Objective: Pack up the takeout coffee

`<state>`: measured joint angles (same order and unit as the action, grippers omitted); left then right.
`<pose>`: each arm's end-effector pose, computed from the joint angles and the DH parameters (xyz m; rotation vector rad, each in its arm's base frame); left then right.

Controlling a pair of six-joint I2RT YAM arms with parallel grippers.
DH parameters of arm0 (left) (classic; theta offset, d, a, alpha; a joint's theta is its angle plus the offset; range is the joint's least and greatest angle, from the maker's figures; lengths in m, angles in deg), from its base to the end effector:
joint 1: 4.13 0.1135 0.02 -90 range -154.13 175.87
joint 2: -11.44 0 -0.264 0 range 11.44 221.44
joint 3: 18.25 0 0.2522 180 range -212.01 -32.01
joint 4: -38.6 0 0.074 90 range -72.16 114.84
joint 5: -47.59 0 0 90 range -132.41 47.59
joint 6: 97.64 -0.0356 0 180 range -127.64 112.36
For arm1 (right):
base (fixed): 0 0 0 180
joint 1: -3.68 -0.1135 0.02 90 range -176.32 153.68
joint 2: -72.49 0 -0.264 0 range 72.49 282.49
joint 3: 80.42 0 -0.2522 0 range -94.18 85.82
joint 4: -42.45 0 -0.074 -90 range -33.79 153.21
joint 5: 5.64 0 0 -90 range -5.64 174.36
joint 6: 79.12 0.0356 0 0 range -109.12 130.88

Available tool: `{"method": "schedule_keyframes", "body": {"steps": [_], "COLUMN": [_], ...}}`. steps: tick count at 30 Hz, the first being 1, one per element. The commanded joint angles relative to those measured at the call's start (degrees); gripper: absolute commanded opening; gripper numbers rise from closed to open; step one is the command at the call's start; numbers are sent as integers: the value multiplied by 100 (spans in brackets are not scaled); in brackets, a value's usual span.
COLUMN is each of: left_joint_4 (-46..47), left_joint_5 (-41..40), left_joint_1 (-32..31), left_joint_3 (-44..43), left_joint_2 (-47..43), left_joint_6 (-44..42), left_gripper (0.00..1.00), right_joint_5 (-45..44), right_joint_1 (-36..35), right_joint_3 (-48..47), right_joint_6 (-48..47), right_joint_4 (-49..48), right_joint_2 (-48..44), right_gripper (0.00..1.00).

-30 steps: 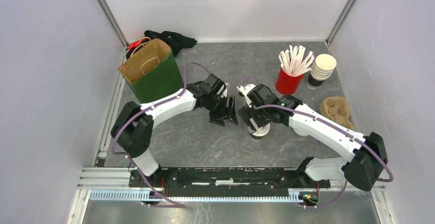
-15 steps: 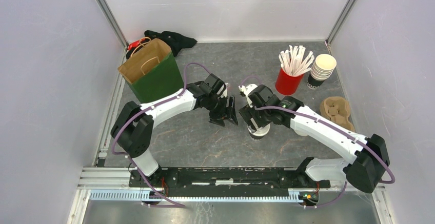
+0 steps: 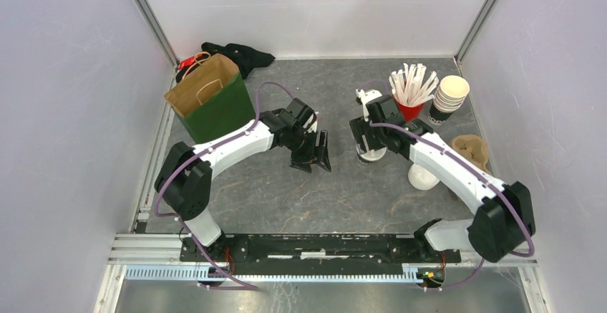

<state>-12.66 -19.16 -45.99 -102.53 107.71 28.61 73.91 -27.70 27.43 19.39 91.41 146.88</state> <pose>0.2465 -0.2397 0.2282 0.2834 2.8873 -0.8970 0.2333 0.1347 0.2729 -0.4075 2.4116 0.0835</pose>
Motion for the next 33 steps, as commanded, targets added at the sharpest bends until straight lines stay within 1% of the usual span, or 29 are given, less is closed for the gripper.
{"method": "schedule_keyframes", "body": {"steps": [1, 6, 11, 17, 23, 25, 30, 33], "left_joint_4": [-287, -644, -836, -999, -1075, -1075, -1070, -1062], "left_joint_5": [-125, -228, -273, -376, -471, -462, -447, -417], "left_joint_1": [37, 47, 56, 72, 82, 82, 82, 82], "left_joint_3": [-517, -978, -1273, -1398, -1464, -1473, -1518, -1583], "left_joint_2": [16, 234, 358, 393, 359, 341, 305, 324], "left_joint_6": [-531, -876, -1114, -1271, -1307, -1320, -1333, -1357], "left_gripper": [75, 75, 76, 76, 76, 76, 79, 80], "right_joint_5": [31, 140, 148, 259, 375, 406, 535, 554], "right_joint_1": [311, 529, 750, 885, 901, 901, 905, 905], "right_joint_3": [-659, -1531, -2343, -2777, -2895, -2933, -3237, -3432], "right_joint_6": [-315, -500, -539, -517, -511, -518, -566, -613], "right_joint_4": [-635, -687, -487, -335, -234, -187, 135, 339], "right_joint_2": [599, 1436, 2244, 2691, 2882, 2896, 2839, 2741], "right_gripper": [77, 77, 77, 78, 80, 82, 97, 98]}}
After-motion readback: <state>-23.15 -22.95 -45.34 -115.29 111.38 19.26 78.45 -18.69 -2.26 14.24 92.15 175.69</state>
